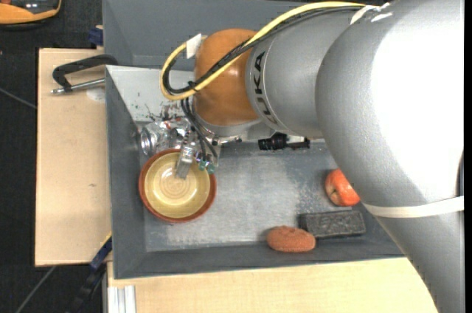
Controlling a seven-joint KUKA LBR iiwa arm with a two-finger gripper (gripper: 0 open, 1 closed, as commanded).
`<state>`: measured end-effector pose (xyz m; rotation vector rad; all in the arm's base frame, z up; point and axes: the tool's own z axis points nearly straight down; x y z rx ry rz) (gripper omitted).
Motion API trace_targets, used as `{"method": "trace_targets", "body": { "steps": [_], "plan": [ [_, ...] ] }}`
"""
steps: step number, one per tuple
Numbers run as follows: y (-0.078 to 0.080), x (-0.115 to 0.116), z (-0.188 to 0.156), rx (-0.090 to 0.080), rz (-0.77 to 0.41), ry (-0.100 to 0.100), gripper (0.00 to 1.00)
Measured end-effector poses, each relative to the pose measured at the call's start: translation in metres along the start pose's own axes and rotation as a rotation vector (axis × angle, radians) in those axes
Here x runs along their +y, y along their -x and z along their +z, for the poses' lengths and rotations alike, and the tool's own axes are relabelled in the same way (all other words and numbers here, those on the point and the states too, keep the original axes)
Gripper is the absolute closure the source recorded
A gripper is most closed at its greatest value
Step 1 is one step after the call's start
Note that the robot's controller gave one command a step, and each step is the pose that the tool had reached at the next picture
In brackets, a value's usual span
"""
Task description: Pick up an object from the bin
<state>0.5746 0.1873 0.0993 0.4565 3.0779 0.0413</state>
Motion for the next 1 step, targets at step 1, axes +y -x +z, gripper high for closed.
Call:
{"method": "trace_targets", "body": {
  "steps": [1],
  "plan": [
    [-0.0293,-0.0063,0.0234,-0.013,-0.073,0.009,1.00]
  ]
}}
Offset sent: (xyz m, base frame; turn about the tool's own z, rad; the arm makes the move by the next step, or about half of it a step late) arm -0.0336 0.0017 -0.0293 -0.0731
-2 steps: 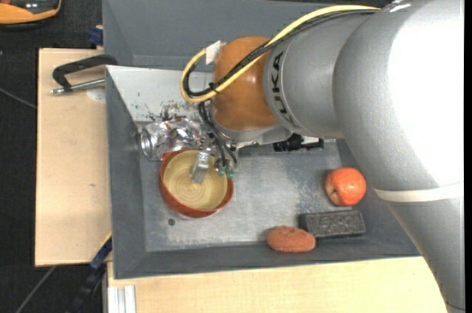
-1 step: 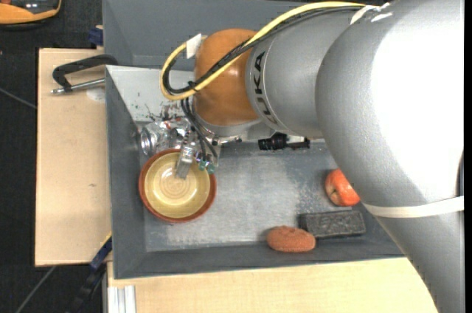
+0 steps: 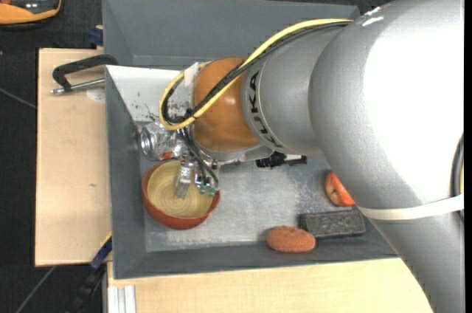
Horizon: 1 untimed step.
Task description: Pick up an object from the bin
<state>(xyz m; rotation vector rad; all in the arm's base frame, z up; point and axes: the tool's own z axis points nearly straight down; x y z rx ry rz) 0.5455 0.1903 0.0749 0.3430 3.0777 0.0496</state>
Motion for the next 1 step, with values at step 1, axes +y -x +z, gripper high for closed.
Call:
{"method": "trace_targets", "body": {
  "steps": [1],
  "plan": [
    [0.0083,0.0103,0.0019,-0.003,0.081,0.004,1.00]
  ]
}}
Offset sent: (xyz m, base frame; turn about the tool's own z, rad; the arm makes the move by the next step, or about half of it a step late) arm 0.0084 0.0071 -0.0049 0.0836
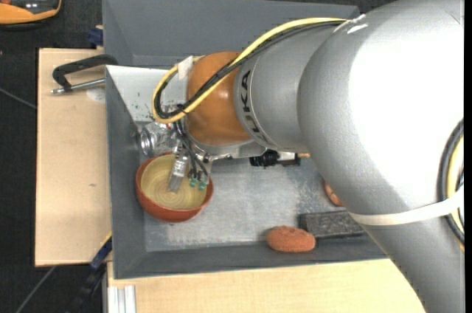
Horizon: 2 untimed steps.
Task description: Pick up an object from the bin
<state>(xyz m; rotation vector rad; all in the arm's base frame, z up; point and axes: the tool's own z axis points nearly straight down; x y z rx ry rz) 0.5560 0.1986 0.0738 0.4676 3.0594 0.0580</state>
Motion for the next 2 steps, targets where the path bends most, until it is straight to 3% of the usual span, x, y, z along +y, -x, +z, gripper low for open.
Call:
{"method": "trace_targets", "body": {
  "steps": [1,2],
  "plan": [
    [-0.031,-0.003,-0.002,-0.012,-0.109,0.008,1.00],
    [-0.045,0.004,-0.003,-0.025,-0.161,0.013,1.00]
  ]
}}
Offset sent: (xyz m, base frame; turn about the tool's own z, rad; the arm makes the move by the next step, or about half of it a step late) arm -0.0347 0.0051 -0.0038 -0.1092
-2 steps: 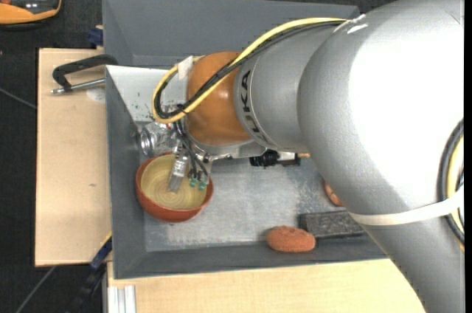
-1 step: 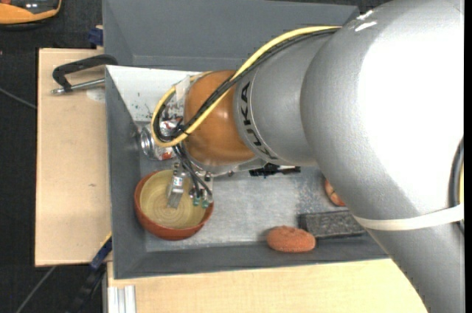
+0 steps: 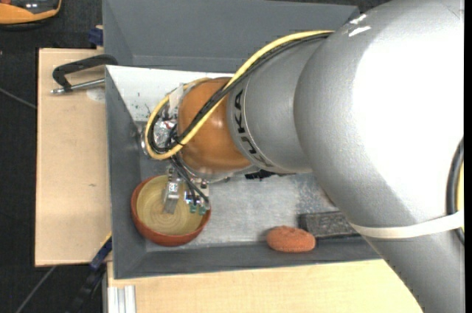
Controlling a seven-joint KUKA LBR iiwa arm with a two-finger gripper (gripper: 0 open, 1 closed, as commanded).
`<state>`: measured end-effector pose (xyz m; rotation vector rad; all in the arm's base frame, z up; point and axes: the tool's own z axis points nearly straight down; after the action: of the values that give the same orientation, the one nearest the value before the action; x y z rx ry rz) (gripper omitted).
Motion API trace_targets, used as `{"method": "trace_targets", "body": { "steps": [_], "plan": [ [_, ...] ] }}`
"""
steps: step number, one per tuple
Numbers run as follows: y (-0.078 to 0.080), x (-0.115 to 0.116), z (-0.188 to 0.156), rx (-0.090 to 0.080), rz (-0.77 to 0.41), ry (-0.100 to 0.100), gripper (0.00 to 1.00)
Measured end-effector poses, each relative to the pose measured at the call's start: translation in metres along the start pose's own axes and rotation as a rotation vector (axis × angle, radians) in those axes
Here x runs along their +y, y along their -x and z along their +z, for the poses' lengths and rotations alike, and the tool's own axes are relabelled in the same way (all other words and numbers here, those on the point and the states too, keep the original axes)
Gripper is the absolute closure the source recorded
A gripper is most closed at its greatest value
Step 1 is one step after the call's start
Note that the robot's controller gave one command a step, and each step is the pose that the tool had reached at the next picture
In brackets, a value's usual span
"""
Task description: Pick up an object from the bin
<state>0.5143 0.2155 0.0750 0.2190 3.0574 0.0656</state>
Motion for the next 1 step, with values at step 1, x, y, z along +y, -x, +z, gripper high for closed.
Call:
{"method": "trace_targets", "body": {
  "steps": [1],
  "plan": [
    [-0.0118,0.0127,-0.0007,-0.014,0.003,-0.001,1.00]
  ]
}}
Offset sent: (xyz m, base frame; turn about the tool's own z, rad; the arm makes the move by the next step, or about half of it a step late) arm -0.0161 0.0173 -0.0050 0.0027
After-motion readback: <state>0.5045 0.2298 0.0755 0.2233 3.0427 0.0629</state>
